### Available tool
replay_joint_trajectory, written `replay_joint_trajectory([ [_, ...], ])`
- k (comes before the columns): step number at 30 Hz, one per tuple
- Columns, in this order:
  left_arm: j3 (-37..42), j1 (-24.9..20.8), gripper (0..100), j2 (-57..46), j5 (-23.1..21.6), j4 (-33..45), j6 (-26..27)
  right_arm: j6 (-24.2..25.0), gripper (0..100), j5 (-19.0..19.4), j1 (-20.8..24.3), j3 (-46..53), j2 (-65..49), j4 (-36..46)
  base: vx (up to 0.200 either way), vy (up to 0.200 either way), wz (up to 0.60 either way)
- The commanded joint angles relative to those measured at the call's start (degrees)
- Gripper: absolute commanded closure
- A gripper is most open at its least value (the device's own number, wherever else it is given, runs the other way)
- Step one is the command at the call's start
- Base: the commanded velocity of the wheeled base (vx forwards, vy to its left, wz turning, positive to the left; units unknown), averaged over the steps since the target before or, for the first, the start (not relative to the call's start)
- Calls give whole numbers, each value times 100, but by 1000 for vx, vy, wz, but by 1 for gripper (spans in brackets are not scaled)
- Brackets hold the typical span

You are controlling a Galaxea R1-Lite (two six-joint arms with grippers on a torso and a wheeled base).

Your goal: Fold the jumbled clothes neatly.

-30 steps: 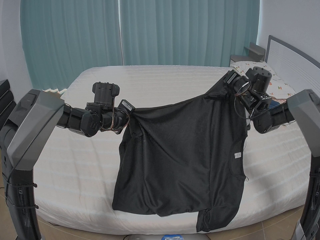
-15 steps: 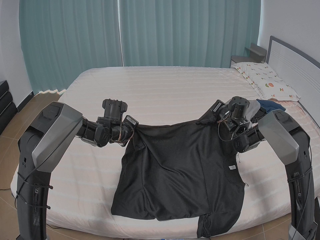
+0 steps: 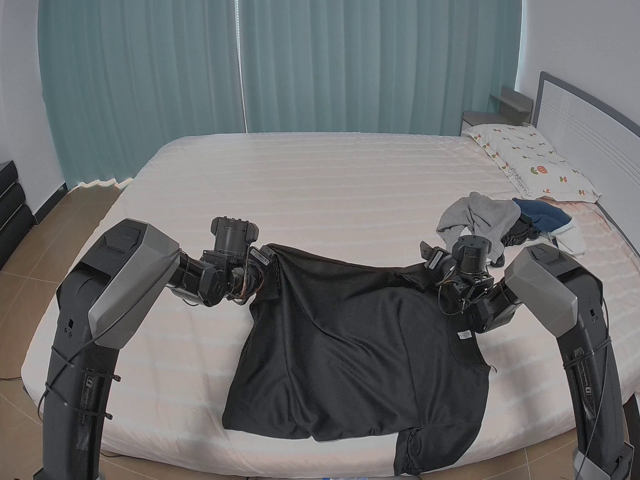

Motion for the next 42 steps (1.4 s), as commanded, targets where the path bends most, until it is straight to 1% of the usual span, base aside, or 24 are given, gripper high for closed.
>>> replay_joint_trajectory([
  [1,-374,71,0,424,531,16,435,78,0,38,-413,177,-308,18,0,0,0],
  [5,-286,71,0,380,487,315,576,280,0,11,-563,151,-405,-17,0,0,0],
  [6,-277,71,0,380,355,737,743,350,0,3,-607,159,-405,27,0,0,0],
  [8,-286,80,0,371,206,1291,1006,333,0,64,-668,291,-387,194,0,0,0],
  [10,-339,88,0,362,39,1555,1050,333,0,73,-686,423,-387,396,0,0,0],
  [15,-260,203,0,187,-304,1766,1059,350,0,90,-721,572,-449,449,0,0,0],
  [18,-242,282,0,-16,-577,1924,1059,385,0,99,-756,783,-677,457,0,0,0],
  [19,-225,326,0,-165,-708,1976,1042,429,0,161,-756,1012,-818,422,0,0,0],
  [20,-216,335,0,-218,-744,1994,1042,464,0,196,-756,1091,-871,413,0,0,0],
  [22,-190,440,0,-499,-954,2091,1042,842,0,407,-747,1601,-1170,361,0,0,0],
  [23,-181,493,0,-622,-1060,2152,1050,1115,0,556,-747,1873,-1345,343,0,0,0],
  [25,-190,528,0,-719,-1121,2302,1103,1484,0,794,-747,2190,-1556,326,0,0,0],
  [26,-242,537,0,-710,-1078,2460,1209,1748,0,952,-739,2409,-1671,308,0,0,0],
  [27,-242,537,0,-710,-1078,2460,1209,1748,0,952,-739,2409,-1671,308,0,0,0],
  [28,-269,554,0,-710,-1060,2662,1490,2020,0,1031,-721,2638,-1741,229,0,0,0],
  [29,-277,572,0,-692,-1060,2706,1578,2143,0,1031,-712,2743,-1741,150,0,0,0],
  [32,-313,581,0,-587,-1069,2653,1578,2486,0,1057,-695,3121,-1697,-237,0,0,0],
  [33,-321,581,0,-560,-1069,2644,1578,2521,0,1057,-695,3156,-1697,-272,0,0,0],
  [35,-568,546,0,-235,-1060,2636,1534,2837,0,1128,-712,3429,-1600,-615,0,0,0],
  [36,-638,537,0,-165,-1060,2636,1490,2908,0,1136,-712,3464,-1565,-685,0,0,0],
  [37,-778,519,0,-33,-1060,2627,1358,3048,0,1154,-721,3569,-1495,-861,0,0,0],
  [38,-875,502,0,46,-1060,2609,1270,3119,0,1163,-739,3649,-1451,-993,0,0,0],
  [41,-954,449,0,134,-1104,2600,1253,3127,0,1198,-765,3807,-1389,-1256,0,0,0],
  [42,-998,405,0,248,-1157,2530,1261,3127,0,1277,-809,3860,-1345,-1415,0,0,0],
])
